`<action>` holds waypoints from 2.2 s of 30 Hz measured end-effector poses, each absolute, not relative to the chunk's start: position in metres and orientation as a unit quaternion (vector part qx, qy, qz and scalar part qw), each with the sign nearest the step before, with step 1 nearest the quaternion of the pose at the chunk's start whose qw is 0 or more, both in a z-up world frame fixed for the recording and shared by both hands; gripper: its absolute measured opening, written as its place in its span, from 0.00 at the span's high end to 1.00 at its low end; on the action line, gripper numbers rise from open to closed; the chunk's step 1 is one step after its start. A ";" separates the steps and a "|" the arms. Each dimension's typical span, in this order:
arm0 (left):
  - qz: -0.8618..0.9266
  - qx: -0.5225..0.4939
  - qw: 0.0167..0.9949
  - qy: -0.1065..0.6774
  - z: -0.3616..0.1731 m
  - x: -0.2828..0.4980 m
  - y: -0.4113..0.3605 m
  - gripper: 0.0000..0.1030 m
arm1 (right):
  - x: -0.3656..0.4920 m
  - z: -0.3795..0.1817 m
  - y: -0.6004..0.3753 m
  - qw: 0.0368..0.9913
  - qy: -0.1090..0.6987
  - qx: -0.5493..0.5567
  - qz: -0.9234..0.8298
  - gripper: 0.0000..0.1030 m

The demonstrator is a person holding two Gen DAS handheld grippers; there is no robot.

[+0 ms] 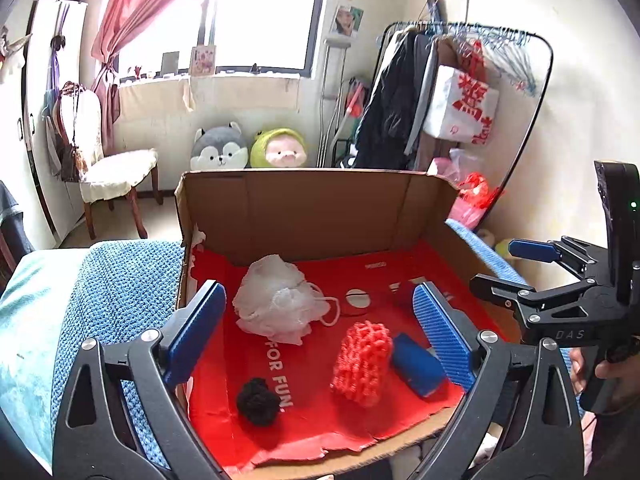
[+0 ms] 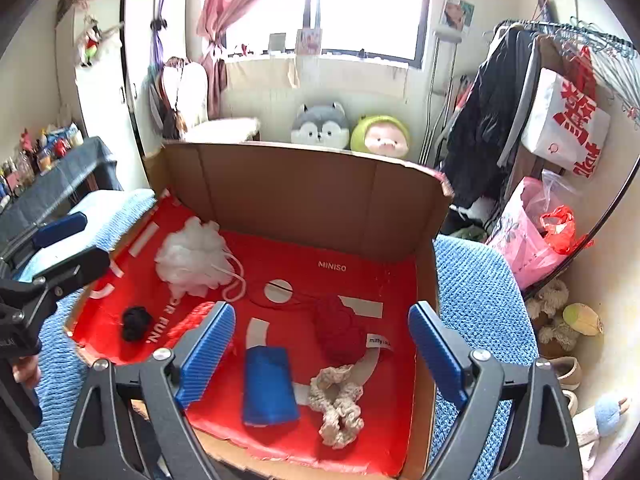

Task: Organize soft objects
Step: 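Withdraw both tools from the box toward the white cloth and powder puff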

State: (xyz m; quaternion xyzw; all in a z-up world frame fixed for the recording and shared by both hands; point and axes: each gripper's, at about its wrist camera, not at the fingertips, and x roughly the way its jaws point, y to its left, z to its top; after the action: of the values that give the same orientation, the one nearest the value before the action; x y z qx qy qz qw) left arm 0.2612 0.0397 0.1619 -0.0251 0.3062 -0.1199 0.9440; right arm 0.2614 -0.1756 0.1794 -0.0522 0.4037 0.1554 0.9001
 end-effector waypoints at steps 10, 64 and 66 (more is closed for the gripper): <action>-0.131 -0.039 0.962 0.235 0.185 0.186 0.038 0.00 | 0.178 0.221 -0.192 0.934 0.315 -0.026 0.169 0.00; -0.073 0.008 0.968 0.241 0.058 0.044 0.000 0.00 | 0.038 0.076 -0.241 0.939 0.325 0.045 0.100 0.00; -0.075 0.004 0.965 0.253 0.055 0.048 0.001 0.00 | 0.041 0.073 -0.242 0.936 0.334 0.045 0.102 0.00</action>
State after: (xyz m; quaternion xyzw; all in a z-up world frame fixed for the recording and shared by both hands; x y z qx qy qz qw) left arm 0.0480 0.0009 0.0554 0.0041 0.2525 -0.0747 0.9647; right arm 0.0415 -0.2421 0.0732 0.0454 0.3344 0.1017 0.9358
